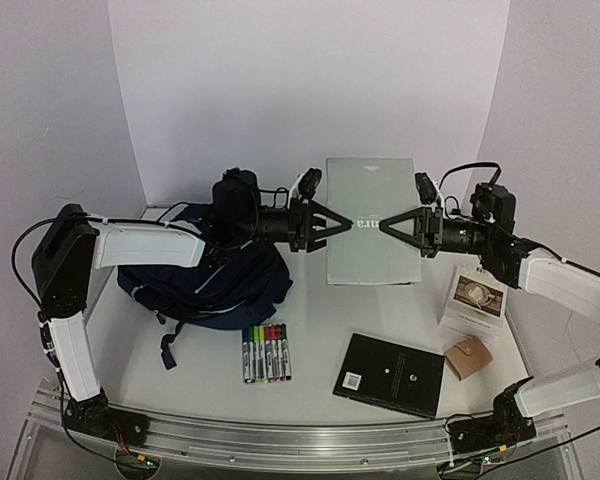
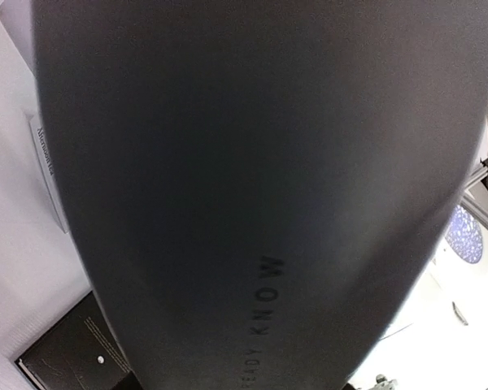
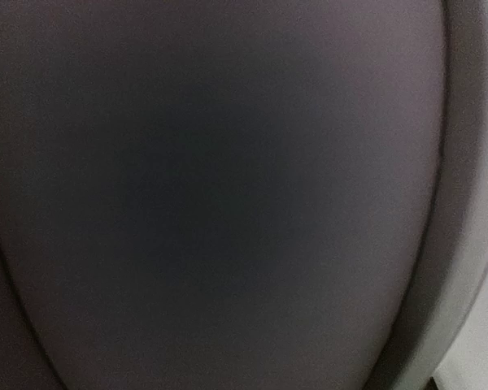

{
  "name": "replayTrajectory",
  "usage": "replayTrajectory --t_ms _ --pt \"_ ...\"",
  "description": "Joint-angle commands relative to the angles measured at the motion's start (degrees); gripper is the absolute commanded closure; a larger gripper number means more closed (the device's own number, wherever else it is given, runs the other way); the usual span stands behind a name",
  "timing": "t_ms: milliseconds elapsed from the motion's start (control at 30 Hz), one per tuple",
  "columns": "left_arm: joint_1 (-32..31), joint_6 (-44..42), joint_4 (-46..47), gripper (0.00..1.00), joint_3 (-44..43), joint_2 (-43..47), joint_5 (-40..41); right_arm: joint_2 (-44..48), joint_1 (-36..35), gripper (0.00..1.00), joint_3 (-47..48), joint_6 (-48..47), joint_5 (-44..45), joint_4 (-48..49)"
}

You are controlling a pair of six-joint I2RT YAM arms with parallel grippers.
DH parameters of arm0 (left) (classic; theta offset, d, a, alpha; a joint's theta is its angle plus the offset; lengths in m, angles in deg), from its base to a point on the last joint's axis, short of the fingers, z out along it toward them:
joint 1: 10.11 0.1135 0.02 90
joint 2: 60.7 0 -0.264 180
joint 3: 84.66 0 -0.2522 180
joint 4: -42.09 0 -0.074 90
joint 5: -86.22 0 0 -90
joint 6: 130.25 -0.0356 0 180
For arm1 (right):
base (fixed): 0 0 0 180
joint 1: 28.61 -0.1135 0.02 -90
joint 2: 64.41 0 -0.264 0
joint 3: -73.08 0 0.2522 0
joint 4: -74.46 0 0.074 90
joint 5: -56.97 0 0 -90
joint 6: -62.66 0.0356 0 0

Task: Pack the student bag
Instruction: Pick up the book from the center of the board.

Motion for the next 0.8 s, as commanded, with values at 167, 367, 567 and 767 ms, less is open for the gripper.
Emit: replayTrajectory --t_ms 167,367,567,767 --pt "1.0 -13.8 -21.1 0.20 0.3 7.8 12.1 2.0 -0.2 0.70 -1.2 5.8 8.4 8.4" --pt "1.9 -29.2 -51.1 0.05 2.5 16.2 37.9 3.3 -0.2 0.68 -3.4 6.5 10.9 9.3" --pt "1.5 -35.8 -71.9 0.04 0.8 11.8 60.8 3.2 -0.2 0.68 -5.5 6.4 12.2 9.3" --pt "-0.1 -33.5 -79.2 0.05 -0.9 5.2 78.0 3.6 -0.2 0.68 -6.0 6.4 12.4 9.3"
